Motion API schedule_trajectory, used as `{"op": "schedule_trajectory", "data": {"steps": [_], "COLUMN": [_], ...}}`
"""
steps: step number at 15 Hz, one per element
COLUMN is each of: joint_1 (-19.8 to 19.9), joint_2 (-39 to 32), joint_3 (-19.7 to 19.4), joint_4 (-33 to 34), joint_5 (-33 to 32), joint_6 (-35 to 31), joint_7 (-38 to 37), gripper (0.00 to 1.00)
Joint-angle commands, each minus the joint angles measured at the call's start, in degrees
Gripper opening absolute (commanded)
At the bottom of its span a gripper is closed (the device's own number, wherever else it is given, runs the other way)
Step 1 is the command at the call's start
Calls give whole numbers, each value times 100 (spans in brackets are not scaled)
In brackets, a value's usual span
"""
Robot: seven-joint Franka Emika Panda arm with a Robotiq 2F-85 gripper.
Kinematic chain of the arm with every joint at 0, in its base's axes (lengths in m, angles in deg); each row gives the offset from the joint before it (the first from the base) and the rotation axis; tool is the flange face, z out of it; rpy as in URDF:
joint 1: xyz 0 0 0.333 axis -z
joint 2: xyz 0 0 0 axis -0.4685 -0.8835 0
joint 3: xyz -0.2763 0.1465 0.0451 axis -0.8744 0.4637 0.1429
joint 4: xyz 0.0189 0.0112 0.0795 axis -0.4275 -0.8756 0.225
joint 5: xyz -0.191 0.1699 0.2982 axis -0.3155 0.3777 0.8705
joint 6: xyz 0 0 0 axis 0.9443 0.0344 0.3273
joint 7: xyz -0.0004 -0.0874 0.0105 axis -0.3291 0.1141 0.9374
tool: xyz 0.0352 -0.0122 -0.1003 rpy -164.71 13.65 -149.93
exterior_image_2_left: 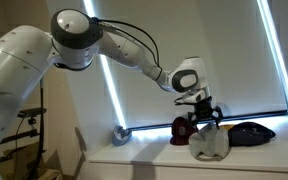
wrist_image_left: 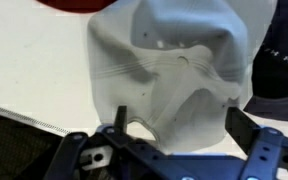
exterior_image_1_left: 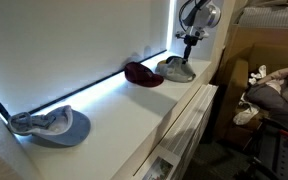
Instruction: Get the white cap and put it next to the blue cap
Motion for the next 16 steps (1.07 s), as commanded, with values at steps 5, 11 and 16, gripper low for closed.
{"op": "schedule_trajectory", "data": {"steps": [5,11,16], "joint_1": [-77,-125,-93], "joint_2": [-106,-454,-844], "joint_3": [-86,-180,-174], "joint_4": [45,415,780], "joint_5": [-109,-419,-435], "joint_6": [-74,-52,-91], "joint_7": [-285,-1135,-1321], "gripper": [100,100,100]}}
